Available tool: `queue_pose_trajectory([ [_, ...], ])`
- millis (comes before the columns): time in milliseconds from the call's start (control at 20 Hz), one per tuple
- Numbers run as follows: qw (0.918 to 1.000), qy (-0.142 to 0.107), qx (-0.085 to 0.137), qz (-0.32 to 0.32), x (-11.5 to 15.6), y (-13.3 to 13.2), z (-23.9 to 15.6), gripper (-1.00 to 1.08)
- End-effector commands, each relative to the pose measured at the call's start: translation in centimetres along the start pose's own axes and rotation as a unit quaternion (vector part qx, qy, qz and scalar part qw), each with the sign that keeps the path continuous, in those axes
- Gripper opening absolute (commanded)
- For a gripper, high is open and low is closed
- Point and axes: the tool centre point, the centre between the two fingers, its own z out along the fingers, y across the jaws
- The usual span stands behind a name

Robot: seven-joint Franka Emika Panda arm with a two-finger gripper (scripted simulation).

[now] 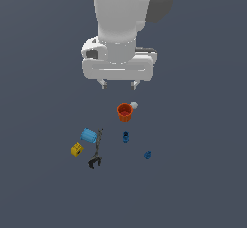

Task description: Pick up a designated object from a clutter of objects.

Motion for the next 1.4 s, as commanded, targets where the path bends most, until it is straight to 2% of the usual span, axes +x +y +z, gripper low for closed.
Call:
queue_pose_trajectory([
  [0,1.0,0.0,0.0,0.0,0.0,0.0,0.0,0.28],
  [500,1.0,-0.004,0.005,0.002,-0.1,0.7,0.2,0.28],
  [750,0.9998,-0.021,-0.002,-0.006,-0.3,0.2,1.6,0.28],
  [1050,0.9973,-0.065,-0.02,-0.028,-1.0,-1.2,5.5,0.28],
  [1350,0.9873,-0.136,-0.051,-0.065,-2.7,-3.3,11.5,0.28],
])
